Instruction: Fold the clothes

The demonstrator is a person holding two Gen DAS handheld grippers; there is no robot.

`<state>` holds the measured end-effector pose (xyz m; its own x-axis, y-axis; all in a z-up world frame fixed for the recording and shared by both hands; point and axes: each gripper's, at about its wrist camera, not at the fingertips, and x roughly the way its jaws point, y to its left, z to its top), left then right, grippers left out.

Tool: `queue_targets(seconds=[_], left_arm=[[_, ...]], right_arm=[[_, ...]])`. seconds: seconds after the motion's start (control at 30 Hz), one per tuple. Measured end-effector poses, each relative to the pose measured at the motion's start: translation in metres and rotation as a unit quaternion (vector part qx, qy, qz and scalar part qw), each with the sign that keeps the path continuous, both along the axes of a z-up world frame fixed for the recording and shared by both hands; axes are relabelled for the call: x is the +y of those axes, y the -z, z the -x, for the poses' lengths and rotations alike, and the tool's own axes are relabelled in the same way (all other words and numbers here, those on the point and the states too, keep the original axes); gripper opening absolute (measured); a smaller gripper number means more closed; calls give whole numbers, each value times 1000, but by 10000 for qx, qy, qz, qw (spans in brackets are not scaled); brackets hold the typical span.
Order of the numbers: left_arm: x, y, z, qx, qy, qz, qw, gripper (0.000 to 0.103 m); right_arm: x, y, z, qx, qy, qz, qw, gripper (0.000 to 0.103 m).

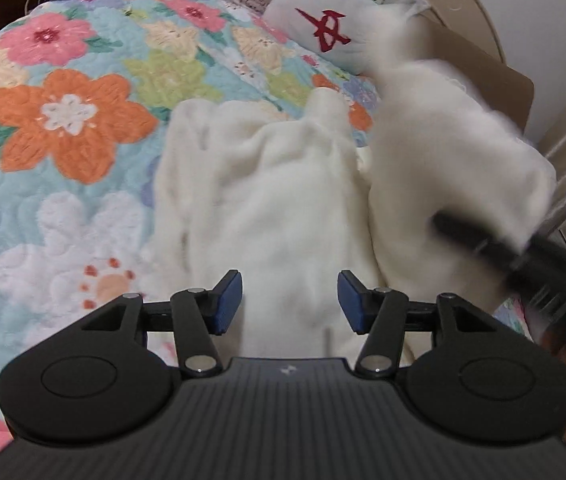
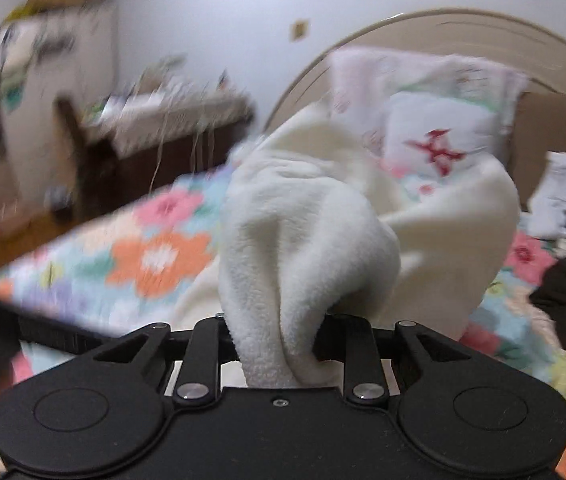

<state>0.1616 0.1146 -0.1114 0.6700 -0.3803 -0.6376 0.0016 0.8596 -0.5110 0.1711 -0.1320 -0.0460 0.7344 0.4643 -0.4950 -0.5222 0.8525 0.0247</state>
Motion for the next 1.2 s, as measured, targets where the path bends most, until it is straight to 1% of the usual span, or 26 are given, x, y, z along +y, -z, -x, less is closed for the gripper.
queue_targets(seconds=[0.07, 0.27, 0.3, 0.37, 0.43, 0.47, 0.53, 0.57, 0.63, 0.7, 0.77, 0.83, 0.87, 0.9, 0.97, 1.0, 1.03, 1.07, 1.1, 1.13, 1.2], left_arm=[[4, 5, -1, 142, -65, 11, 9999, 52], [13, 12, -3, 9, -75, 382, 9992, 52], [14, 13, -3, -13, -77, 444, 9990, 52], [18, 13, -4, -79, -90, 603, 9981, 52], [25, 10, -9, -31, -169, 812, 9965, 52], [27, 7, -11, -45, -213, 774, 9968, 52], [32, 0, -14, -66, -298, 689, 9972, 51], [31, 1, -14, 1, -319, 543, 9980, 51], [30, 5, -14, 135, -360, 252, 9989, 52], [29, 8, -13, 263, -404, -20, 9988, 52], [35, 3, -8, 180, -452, 45, 9988, 52], [41, -5, -3, 13, -475, 44, 9989, 53], [45, -10, -1, -74, -490, 61, 9988, 53], [48, -14, 1, -177, -499, 213, 9984, 56], [53, -23, 4, -410, -452, 567, 9965, 62], [51, -29, 5, -538, -353, 645, 9958, 67], [46, -31, 5, -596, -202, 580, 9963, 74], [41, -34, 5, -654, -50, 514, 9965, 76], [35, -36, 5, -704, 97, 448, 9965, 78], [29, -34, 3, -664, 199, 369, 9969, 78], [18, -25, -4, -446, 257, 201, 9985, 78]], right_arm=[[14, 10, 2, 23, -142, 210, 9997, 28], [56, 40, 9, 91, -568, 837, 9948, 28], [61, 43, 9, 106, -620, 874, 9942, 28], [53, 29, 7, 155, -569, 363, 9976, 28], [56, 23, 12, 55, -666, 204, 9976, 28], [61, 24, 15, -45, -792, 308, 9964, 28], [79, 41, 20, -164, -991, 594, 9932, 28], [87, 49, 22, -202, -1069, 724, 9914, 28], [97, 59, 25, -105, -1031, 851, 9910, 28], [101, 60, 29, -160, -1059, 891, 9902, 28], [101, 57, 30, -247, -1039, 892, 9903, 28], [101, 58, 29, -298, -943, 887, 9911, 35], [103, 62, 30, -318, -909, 969, 9906, 40], [106, 67, 31, -343, -895, 1061, 9897, 45], [115, 78, 38, -444, -1026, 1316, 9850, 46], [118, 80, 42, -504, -1071, 1380, 9833, 47], [121, 82, 46, -564, -1117, 1444, 9816, 49], [124, 83, 50, -612, -1158, 1487, 9802, 54], [125, 83, 52, -604, -1182, 1434, 9807, 56], [125, 82, 52, -591, -1204, 1376, 9814, 56], [121, 78, 52, -518, -1286, 1205, 9830, 57]])
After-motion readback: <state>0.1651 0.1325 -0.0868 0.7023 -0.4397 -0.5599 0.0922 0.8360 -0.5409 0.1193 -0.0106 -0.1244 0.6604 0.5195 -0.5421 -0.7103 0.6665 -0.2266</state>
